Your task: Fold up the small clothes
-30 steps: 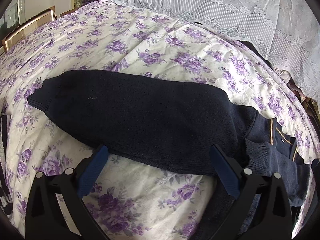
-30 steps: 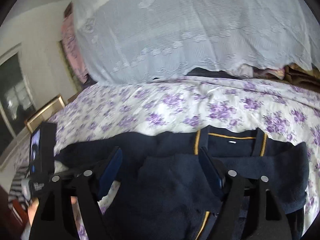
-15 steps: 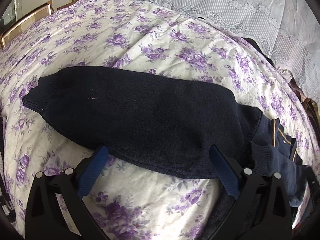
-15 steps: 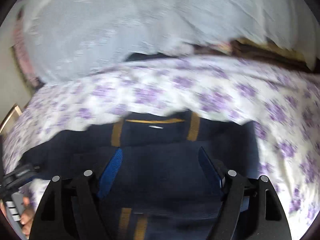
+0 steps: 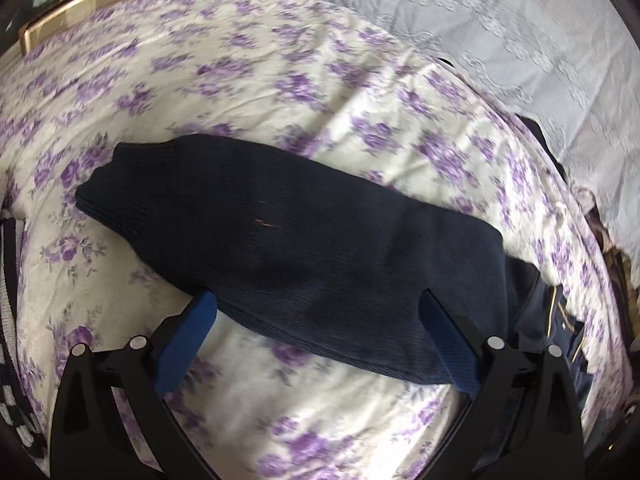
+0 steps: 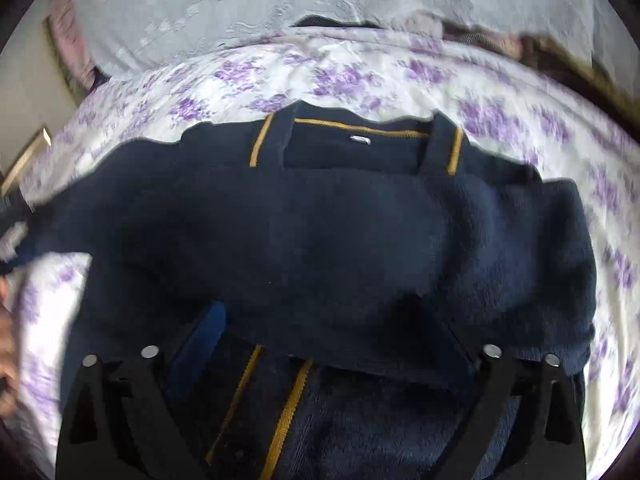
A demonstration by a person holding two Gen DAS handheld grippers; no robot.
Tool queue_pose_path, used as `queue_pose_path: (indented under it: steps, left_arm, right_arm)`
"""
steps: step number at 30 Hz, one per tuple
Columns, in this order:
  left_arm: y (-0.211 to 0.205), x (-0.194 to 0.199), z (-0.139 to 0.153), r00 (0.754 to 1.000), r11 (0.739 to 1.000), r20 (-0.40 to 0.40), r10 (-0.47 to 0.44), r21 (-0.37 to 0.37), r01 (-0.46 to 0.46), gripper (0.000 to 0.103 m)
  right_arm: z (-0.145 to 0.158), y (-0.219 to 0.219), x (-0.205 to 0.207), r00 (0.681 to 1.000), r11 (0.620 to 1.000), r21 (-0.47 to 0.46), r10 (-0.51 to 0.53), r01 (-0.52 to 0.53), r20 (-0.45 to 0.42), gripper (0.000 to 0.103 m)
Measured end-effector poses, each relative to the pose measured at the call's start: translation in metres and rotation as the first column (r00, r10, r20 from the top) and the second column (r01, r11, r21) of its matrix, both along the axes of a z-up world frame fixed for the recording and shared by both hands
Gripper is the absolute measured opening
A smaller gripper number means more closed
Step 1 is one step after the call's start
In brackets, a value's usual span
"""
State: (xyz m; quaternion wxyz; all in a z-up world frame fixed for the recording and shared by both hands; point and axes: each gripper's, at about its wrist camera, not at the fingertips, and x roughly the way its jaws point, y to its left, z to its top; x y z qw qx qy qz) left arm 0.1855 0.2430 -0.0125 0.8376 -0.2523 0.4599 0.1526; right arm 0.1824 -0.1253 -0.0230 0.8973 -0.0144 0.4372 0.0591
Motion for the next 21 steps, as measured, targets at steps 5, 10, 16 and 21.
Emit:
queue_pose_path:
  steps: [5,10,16,21]
  left_arm:
    - [0.022,0.002,-0.014,0.998,0.995,-0.011,0.066,-0.074,-0.067,0.098]
    - [0.024,-0.001,-0.016,0.994,0.992,0.022,0.104,-0.08,-0.102,0.098]
    - [0.053,-0.01,-0.017,0.972,0.961,0.11,0.207,-0.208,-0.181,0.094]
    - [0.056,-0.011,-0.018,0.97,0.964,0.107,0.217,-0.183,-0.195,0.026]
  right_arm:
    - [0.023,-0.003,-0.021,0.991,0.997,0.077,-0.027,0.017,0.134,0.098]
    - [0.011,-0.004,-0.02,0.998,0.996,0.084,-0.004,-0.002,0.07,0.099]
    - [0.05,-0.044,-0.067,0.962,0.991,0.132,-0.053,0.017,0.269,0.099]
    - [0.048,-0.088,-0.1,0.946,0.987,0.129,-0.132,0.097,0.296,0.099]
